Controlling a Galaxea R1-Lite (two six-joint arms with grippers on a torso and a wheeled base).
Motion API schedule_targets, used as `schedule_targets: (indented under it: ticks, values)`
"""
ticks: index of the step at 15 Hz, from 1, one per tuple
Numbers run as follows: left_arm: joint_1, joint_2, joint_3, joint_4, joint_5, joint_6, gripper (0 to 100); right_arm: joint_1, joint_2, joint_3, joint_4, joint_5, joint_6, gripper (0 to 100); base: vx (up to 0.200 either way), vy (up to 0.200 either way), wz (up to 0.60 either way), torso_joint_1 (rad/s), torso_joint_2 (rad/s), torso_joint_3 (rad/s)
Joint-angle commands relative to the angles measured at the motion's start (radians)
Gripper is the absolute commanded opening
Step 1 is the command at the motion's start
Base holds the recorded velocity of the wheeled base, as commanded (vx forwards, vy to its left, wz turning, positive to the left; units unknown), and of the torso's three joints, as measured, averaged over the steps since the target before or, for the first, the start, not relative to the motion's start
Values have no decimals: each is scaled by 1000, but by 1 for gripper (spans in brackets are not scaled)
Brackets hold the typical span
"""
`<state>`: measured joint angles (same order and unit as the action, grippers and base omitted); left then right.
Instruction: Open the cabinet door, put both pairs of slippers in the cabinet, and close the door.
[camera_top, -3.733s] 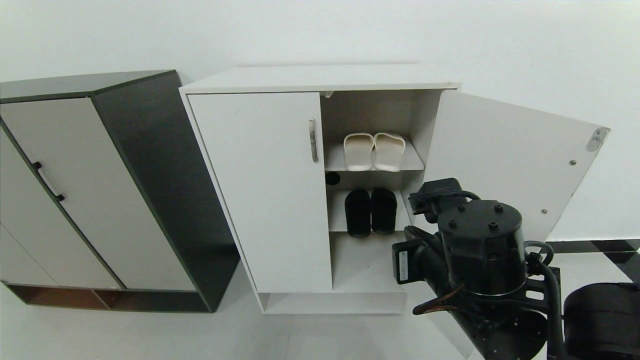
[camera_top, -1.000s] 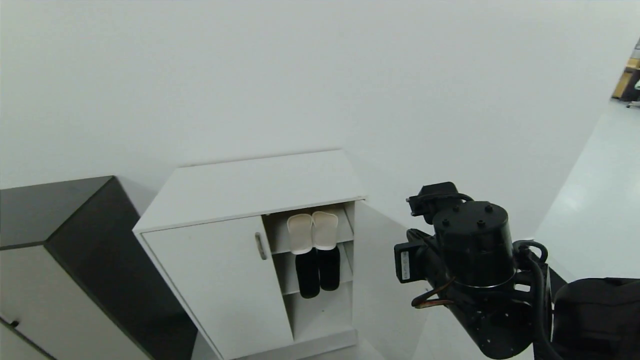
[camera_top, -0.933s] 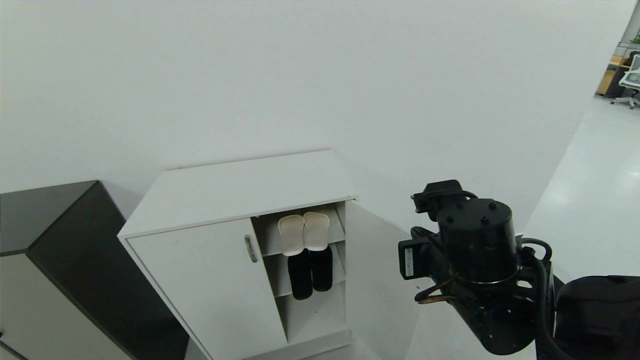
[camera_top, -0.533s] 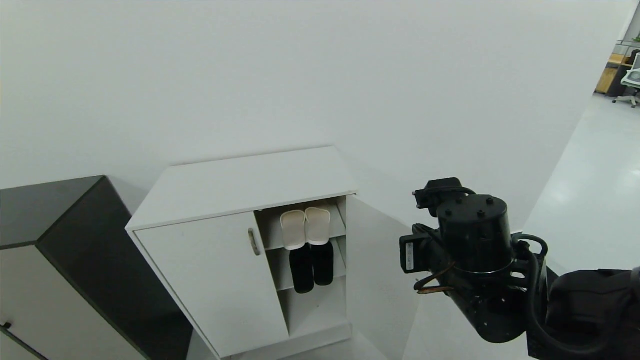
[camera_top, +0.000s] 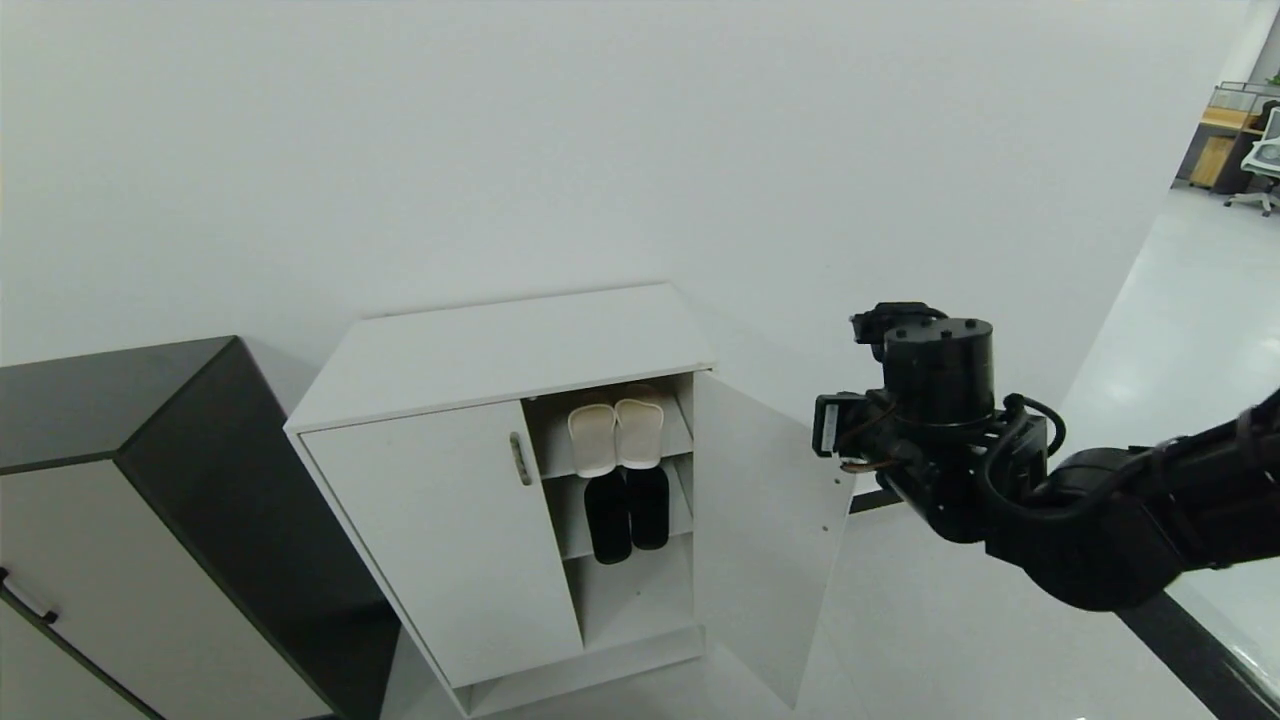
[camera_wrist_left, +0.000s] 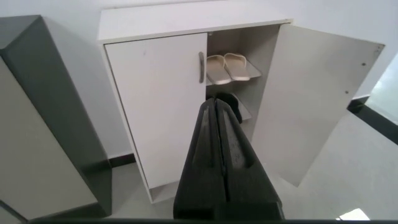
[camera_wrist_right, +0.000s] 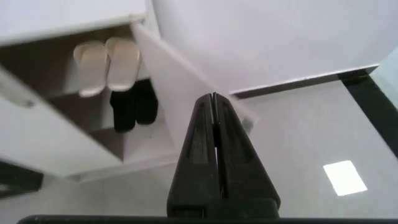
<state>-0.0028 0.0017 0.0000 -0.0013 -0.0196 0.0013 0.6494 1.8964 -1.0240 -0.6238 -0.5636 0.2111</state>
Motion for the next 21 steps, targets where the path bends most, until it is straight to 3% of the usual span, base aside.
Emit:
schedule_targets:
  ticks: [1, 4, 11, 21]
  values:
    - [0, 0, 0, 0, 0, 0, 0, -89, 138, -110, -2, 44, 2, 0, 0, 0, 0, 0, 0, 0]
    - [0, 0, 0, 0, 0, 0, 0, -135, 251, -223, 3, 48, -6, 0, 0, 0, 0, 0, 0, 0]
    - [0, 0, 0, 0, 0, 0, 0, -186, 382, -327, 15, 67, -4, 0, 0, 0, 0, 0, 0, 0]
    - [0, 0, 0, 0, -2, 0, 0, -183, 398, -320, 42, 71, -2, 0, 0, 0, 0, 0, 0, 0]
